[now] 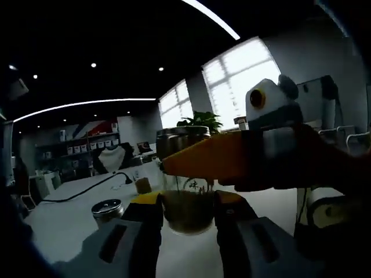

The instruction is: Rotate the seasoning bottle until the label or dispensing opening points toward the visible target arrow and the bottle remains upright within the marked orientation range

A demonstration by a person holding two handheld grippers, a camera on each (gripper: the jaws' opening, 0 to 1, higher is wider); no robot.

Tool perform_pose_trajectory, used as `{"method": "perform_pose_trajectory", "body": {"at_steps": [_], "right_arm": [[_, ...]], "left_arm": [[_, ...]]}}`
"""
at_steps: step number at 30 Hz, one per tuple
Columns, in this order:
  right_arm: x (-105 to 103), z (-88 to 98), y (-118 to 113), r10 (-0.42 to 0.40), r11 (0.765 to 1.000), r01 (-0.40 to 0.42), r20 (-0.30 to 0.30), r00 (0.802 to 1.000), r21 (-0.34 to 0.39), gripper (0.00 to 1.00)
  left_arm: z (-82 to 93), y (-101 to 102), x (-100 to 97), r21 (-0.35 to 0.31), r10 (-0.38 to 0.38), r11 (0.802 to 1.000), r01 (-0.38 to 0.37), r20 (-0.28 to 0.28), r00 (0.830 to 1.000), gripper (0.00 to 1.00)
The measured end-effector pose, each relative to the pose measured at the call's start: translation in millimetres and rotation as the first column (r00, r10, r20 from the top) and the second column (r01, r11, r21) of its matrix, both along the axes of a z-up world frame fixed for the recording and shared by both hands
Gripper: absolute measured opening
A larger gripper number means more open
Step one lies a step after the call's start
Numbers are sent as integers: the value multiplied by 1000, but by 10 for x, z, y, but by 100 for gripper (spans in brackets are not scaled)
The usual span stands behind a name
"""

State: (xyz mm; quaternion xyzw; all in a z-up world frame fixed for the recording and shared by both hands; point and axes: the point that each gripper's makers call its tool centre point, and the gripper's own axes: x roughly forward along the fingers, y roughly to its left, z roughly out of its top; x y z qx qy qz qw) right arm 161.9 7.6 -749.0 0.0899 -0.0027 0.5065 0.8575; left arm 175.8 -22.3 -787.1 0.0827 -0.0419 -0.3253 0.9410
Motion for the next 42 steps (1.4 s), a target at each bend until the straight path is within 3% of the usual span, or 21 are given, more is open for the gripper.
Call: {"method": "perform_pose_trajectory", "body": {"at_steps": [3, 5, 7, 9, 10, 11, 12, 14, 19, 22, 27, 29, 31, 42], "right_arm": [[8, -35, 24, -1, 1000, 1, 9, 1000, -30, 34], [25, -72, 6, 31, 999, -32, -17, 999, -33, 33], [29, -50, -23, 65, 998, -66, -38, 997, -2, 33], [34, -31, -50, 79, 997, -80, -22, 997, -18, 33], [23, -15, -55, 94, 995, -93, 14, 995, -45, 33], [19, -9, -56, 99, 994, -97, 23, 995, -52, 33], [-3, 0, -53, 115, 991, -113, 35, 993, -66, 33], [-33, 21, -53, 141, 988, -138, 47, 989, -70, 33], [-1, -3, -110, 157, 987, -157, 9, 988, -23, 33], [-10, -37, -137, 162, 987, -162, -3, 987, -14, 33], [5, -8, -157, 161, 987, -161, -22, 987, 3, 34], [24, -9, -162, 144, 989, -144, -27, 989, -10, 33], [33, -45, -162, 124, 990, -124, -5, 992, -64, 33], [-2, -111, -134, 118, 985, -114, 31, 992, -129, 32]], "left_arm": [[-43, 31, 17, 23, -2, 1000, 2, 5, 1000, 37], [-77, 38, 9, 58, -53, 997, 52, 9, 999, 37], [-54, 6, -28, 47, -118, 992, 118, 2, 993, 37], [-78, -54, -91, 11, -215, 976, 216, -55, 975, 37], [-85, -83, -120, -12, -252, 968, 252, -77, 965, 38], [-90, -114, -150, -30, -290, 957, 289, -95, 952, 38], [-86, -118, -153, -23, -298, 955, 297, -91, 950, 38], [-61, -114, -146, -11, -291, 957, 291, -70, 954, 37], [-79, -156, -145, -15, -298, 954, 298, -71, 952, 37], [-113, -156, -156, 39, -275, 960, 278, -53, 960, 37], [-86, -136, -134, 49, -237, 970, 238, -28, 971, 36], [-78, -80, -78, 90, -171, 981, 169, 8, 985, 35], [-107, -63, -63, 113, -150, 983, 147, 12, 989, 35], [-170, -60, -60, 110, -169, 980, 168, -3, 986, 35]]}}
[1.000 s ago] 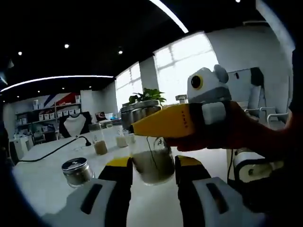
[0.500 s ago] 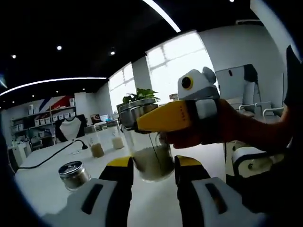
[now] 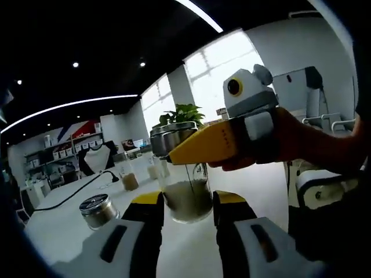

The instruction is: Rotate the seasoning bottle until the label or dispensing opening points toward the visible target arrow and the bottle remains upright within the marked orientation range

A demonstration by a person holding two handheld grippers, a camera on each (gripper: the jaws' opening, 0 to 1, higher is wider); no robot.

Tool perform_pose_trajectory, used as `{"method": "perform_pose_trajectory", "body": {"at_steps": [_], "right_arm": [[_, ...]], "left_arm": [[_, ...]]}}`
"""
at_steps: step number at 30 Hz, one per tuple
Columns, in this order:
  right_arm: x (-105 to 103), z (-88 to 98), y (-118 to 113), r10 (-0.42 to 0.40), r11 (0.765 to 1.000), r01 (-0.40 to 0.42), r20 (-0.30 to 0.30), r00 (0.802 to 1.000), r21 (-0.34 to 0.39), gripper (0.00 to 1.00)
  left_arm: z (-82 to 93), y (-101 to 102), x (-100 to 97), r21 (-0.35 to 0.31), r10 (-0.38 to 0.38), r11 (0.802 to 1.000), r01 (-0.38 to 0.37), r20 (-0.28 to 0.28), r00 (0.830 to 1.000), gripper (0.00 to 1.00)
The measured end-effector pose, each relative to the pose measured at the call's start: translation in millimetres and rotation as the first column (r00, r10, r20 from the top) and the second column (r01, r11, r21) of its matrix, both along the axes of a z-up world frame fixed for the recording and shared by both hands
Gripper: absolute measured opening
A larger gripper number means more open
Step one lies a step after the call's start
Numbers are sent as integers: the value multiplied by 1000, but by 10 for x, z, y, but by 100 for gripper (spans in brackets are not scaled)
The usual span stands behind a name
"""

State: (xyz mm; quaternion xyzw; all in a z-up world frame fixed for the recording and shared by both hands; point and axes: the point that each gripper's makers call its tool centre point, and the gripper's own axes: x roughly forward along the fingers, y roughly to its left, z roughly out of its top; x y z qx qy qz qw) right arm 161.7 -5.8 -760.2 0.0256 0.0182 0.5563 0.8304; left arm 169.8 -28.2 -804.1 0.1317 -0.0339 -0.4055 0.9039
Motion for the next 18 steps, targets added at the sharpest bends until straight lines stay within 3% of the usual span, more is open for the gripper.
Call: {"method": "perform_pose_trajectory", "body": {"at_steps": [4, 9, 15, 18], "right_arm": [[7, 12, 8, 8, 1000, -8, 8, 1000, 13, 31], [26, 3, 35, 17, 1000, -18, 12, 1000, 24, 31], [141, -4, 11, 0, 998, 0, 1, 1000, 55, 31], [216, -46, 9, -23, 999, 23, 7, 1000, 37, 31]], "left_arm": [[12, 27, -6, -10, -16, 1000, 16, 15, 1000, 36], [-37, 54, -6, -7, -13, 1000, 13, -8, 1000, 36], [-151, 60, -25, 22, -4, 1000, 4, -40, 999, 45], [-157, 74, -44, 18, 1, 1000, 0, -48, 999, 47]]}}
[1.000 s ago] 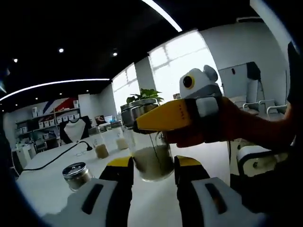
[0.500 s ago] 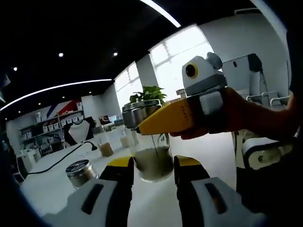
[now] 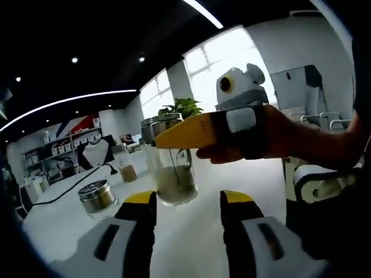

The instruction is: Rotate the seasoning bottle until the label or dispensing opening points toward the visible target arrow and the bottle remains upright within the marked orientation range

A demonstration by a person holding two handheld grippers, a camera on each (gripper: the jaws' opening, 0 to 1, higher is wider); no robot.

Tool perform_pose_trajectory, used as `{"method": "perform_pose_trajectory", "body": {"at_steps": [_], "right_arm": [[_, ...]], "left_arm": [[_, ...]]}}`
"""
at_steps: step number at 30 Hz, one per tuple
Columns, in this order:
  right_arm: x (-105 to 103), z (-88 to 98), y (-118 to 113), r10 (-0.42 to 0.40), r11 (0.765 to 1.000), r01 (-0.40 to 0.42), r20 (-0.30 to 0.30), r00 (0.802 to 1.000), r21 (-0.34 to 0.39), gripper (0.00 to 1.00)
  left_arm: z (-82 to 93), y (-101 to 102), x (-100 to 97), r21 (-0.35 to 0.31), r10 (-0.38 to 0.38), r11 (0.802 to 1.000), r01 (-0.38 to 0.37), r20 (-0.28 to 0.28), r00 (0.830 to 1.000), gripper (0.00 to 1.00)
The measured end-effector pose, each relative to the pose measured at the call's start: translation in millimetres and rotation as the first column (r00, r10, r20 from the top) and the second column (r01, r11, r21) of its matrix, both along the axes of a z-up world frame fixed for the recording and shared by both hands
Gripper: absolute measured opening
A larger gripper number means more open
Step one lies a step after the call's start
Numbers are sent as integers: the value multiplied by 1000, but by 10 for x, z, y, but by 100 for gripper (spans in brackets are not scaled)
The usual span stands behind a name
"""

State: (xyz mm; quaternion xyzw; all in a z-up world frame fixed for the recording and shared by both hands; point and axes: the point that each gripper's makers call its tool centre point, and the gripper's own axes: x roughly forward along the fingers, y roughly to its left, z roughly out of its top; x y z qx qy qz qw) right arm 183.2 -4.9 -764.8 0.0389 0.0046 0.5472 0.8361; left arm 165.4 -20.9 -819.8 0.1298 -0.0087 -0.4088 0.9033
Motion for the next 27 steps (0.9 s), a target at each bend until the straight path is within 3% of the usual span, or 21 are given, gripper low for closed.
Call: {"method": "perform_pose_trajectory", "body": {"at_steps": [12, 18, 27], "right_arm": [[233, -183, 17, -22, 998, 22, 7, 1000, -55, 31], [332, -232, -3, -15, 997, 16, 3, 1000, -80, 31], [450, -373, -7, -1, 995, -4, -43, 999, -104, 31]], "left_arm": [[-57, 52, -116, -50, 32, 998, -37, -93, 995, 60], [-28, 161, -136, -69, 46, 996, -53, -100, 994, 65], [-55, 374, -138, -93, 103, 989, -113, -106, 989, 81]]}}
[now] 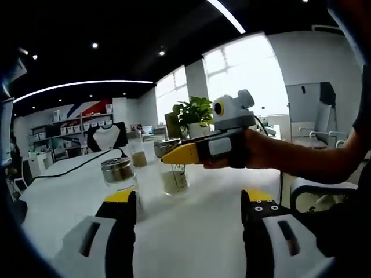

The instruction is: Rotate the seasoning bottle until the label or dispensing opening points toward the visible target arrow and the bottle remains upright within the marked orientation range

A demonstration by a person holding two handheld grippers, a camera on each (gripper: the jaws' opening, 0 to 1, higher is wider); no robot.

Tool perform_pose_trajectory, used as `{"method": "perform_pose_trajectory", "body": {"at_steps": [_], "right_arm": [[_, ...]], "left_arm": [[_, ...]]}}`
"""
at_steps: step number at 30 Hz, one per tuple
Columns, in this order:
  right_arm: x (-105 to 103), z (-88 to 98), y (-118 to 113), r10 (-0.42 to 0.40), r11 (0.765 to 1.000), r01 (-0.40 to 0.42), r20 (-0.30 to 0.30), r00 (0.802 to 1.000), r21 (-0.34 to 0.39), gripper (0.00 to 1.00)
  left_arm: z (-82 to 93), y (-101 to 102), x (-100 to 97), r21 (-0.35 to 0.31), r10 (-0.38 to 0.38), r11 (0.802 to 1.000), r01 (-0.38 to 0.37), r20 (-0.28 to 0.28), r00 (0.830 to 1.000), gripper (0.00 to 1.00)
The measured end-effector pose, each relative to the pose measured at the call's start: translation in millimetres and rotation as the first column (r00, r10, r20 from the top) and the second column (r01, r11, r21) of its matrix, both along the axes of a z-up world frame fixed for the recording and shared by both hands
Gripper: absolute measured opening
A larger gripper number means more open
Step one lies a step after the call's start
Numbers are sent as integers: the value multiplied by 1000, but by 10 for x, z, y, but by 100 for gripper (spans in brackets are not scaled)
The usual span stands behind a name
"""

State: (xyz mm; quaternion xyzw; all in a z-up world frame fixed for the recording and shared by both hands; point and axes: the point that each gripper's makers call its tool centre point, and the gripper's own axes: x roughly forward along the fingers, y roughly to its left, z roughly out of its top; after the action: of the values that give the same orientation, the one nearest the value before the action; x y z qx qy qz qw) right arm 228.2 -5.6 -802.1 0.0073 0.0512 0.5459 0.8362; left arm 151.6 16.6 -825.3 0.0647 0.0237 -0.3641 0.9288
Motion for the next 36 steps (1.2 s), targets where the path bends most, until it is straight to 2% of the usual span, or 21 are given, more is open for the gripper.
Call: {"method": "perform_pose_trajectory", "body": {"at_steps": [7, 9, 16, 23, 26, 27, 29, 30, 31, 33, 36], "right_arm": [[59, -122, 1, -6, 999, 6, 5, 1000, -47, 31], [54, -87, -15, 7, 1000, -8, -8, 1000, -22, 31], [25, -74, -20, 26, 999, -26, 2, 1000, -25, 32], [23, -80, -10, 42, 999, -42, 6, 999, -27, 32], [55, -87, -4, 38, 999, -38, 3, 999, -25, 32], [60, -86, -8, 35, 999, -35, -2, 999, -24, 32], [56, -93, -9, 29, 999, -29, -14, 999, -21, 33], [48, -107, -13, 23, 999, -24, -30, 999, -21, 33], [41, -121, -22, 18, 999, -19, -30, 999, -33, 33], [45, -158, -47, -6, 998, 6, 5, 1000, -70, 35], [21, -251, -44, -3, 994, 4, 5, 1000, -108, 33]], "left_arm": [[-29, 50, 29, -5, 10, 1000, -10, -9, 1000, 82], [-29, 53, 44, -7, 11, 1000, -11, -12, 1000, 82], [-20, 104, 74, 3, 40, 999, -40, -4, 999, 82], [-74, 269, 205, 19, 95, 995, -94, -14, 995, 78], [-79, 350, 296, -16, 136, 990, -137, -67, 988, 76], [-107, 388, 315, -13, 140, 990, -142, -106, 984, 75], [-65, 451, 369, 5, 167, 986, -167, -86, 982, 72], [-52, 505, 400, 44, 184, 982, -182, -56, 981, 70], [-52, 534, 416, 63, 198, 979, -194, -60, 978, 69], [8, 538, 462, 50, 197, 980, -194, -61, 979, 69], [36, 558, 590, 60, 192, 980, -189, -44, 980, 65]]}}
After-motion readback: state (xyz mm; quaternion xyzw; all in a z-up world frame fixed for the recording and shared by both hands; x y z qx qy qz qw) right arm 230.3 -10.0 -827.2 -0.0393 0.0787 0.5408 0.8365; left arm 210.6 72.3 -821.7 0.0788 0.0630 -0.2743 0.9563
